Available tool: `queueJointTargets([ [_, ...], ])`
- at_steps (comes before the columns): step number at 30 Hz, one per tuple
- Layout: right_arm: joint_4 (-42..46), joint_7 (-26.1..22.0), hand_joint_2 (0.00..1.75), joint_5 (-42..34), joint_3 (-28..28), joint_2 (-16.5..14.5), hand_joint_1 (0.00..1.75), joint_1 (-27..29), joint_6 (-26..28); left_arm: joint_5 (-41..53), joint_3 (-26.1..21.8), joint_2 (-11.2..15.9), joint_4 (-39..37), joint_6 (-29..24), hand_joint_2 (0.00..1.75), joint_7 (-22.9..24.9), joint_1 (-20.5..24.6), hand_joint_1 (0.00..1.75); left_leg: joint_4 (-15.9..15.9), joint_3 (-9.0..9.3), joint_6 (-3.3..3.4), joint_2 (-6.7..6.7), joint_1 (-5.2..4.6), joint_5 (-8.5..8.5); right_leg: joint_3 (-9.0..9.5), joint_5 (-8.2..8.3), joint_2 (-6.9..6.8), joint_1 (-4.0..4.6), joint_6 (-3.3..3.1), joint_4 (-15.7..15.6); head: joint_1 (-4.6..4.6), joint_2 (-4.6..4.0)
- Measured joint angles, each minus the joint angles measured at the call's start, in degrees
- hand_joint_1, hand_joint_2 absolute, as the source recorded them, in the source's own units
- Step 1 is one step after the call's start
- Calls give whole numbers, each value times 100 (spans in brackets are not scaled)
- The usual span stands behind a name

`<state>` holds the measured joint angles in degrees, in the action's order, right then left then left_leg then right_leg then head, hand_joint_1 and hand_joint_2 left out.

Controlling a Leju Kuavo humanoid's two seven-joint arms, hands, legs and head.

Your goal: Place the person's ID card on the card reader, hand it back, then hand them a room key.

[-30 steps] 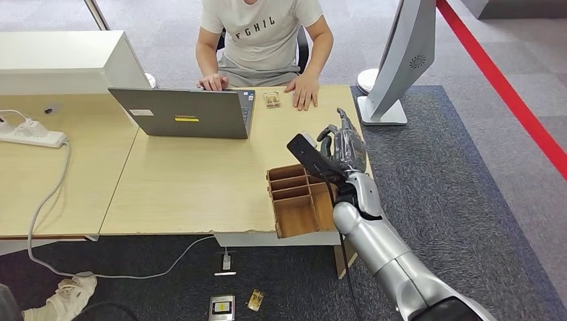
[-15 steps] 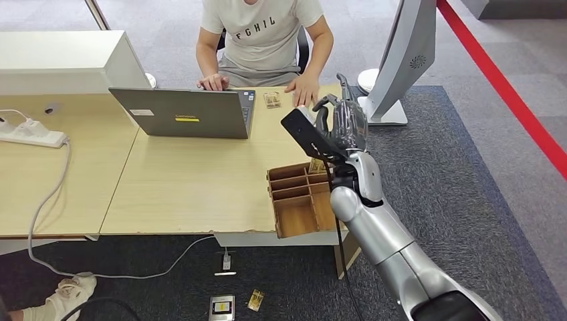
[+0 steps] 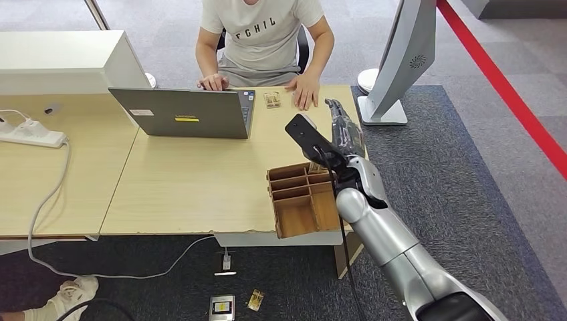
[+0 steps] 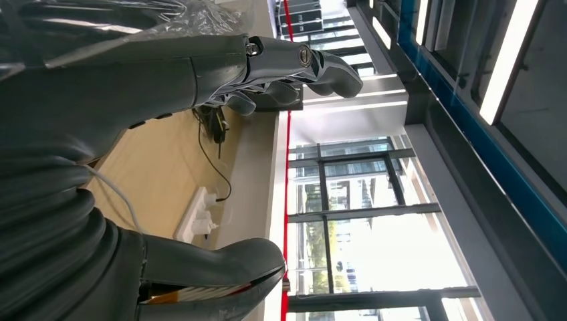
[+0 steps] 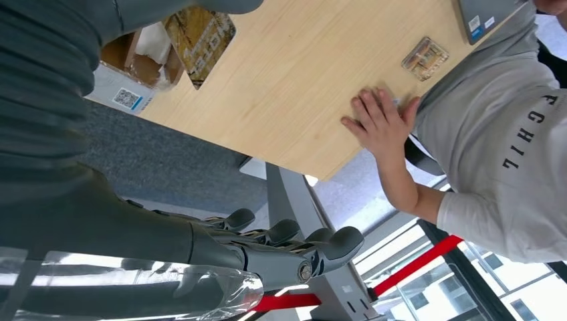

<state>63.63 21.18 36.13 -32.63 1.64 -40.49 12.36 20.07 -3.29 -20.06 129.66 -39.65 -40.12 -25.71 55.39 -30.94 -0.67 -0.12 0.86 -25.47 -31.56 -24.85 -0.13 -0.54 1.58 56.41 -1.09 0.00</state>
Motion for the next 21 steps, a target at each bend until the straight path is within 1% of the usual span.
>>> queueJointTargets([
  [8,-159,191,175,-63,-11,193,0,16,-170,-20,-68,0,2,0,175,0,2,0,0,0,0,1,0,0,0,0,0,0,0,0,0,0],
  [12,-249,245,175,-45,-14,242,0,25,-203,-64,-101,0,19,0,175,-1,14,0,0,-1,0,0,1,0,0,0,0,0,0,0,0,0],
  [17,-348,250,175,10,-19,248,0,31,-245,-61,-156,0,31,0,175,-1,36,0,-1,-2,0,0,1,0,1,0,0,0,0,1,1,0],
  [21,-516,157,175,68,-38,172,0,30,-280,23,-216,0,31,0,175,-1,46,0,-1,-2,0,-1,1,0,1,0,0,0,0,1,0,0],
])
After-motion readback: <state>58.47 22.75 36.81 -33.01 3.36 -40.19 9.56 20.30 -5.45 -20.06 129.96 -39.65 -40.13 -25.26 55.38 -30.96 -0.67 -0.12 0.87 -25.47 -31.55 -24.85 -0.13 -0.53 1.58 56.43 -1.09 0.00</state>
